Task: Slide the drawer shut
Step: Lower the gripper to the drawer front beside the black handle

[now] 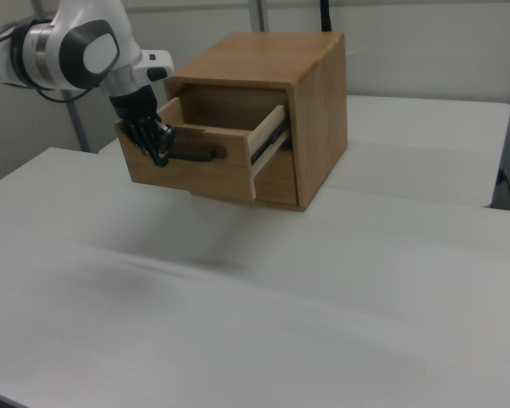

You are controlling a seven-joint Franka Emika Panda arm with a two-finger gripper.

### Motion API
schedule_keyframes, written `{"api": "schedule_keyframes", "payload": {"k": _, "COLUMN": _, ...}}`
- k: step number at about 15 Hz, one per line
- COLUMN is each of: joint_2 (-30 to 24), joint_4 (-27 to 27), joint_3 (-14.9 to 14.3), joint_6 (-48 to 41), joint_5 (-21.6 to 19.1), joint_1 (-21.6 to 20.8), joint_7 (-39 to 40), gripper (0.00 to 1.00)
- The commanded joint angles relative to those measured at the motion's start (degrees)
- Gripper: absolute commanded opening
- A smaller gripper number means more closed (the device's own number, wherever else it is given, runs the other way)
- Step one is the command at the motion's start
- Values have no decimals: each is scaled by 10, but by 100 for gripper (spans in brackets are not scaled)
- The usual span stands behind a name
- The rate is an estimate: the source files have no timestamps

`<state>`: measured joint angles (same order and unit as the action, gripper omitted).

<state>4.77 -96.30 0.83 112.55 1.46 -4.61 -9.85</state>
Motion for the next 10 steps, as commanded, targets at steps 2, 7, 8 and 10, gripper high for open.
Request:
{"api": "schedule_keyframes", "payload": {"k": 2, "joint_2": 32, "joint_4": 17, "joint_3": -3, "joint_6": 51, "joint_5": 4, "joint_1": -7, "joint_7": -30, "gripper": 14}}
{"api": "schedule_keyframes", "payload": {"k": 7, "joint_2": 89, "joint_4": 79, "joint_3": -3, "joint_6": 118, "joint_5": 22, "joint_1": -7, "joint_7": -78, "gripper": 14}}
{"api": "schedule_keyframes", "payload": {"k": 8, "joint_2": 104, "joint_4": 98, "joint_3": -3, "joint_6": 119, "joint_5": 28, "joint_1": -7, "joint_7": -84, "gripper": 14}}
{"api": "schedule_keyframes", "payload": {"k": 10, "joint_2": 131, "joint_4": 130, "joint_3": -4, "joint_6": 126, "joint_5": 58, "joint_1": -8, "joint_7": -90, "gripper": 14}}
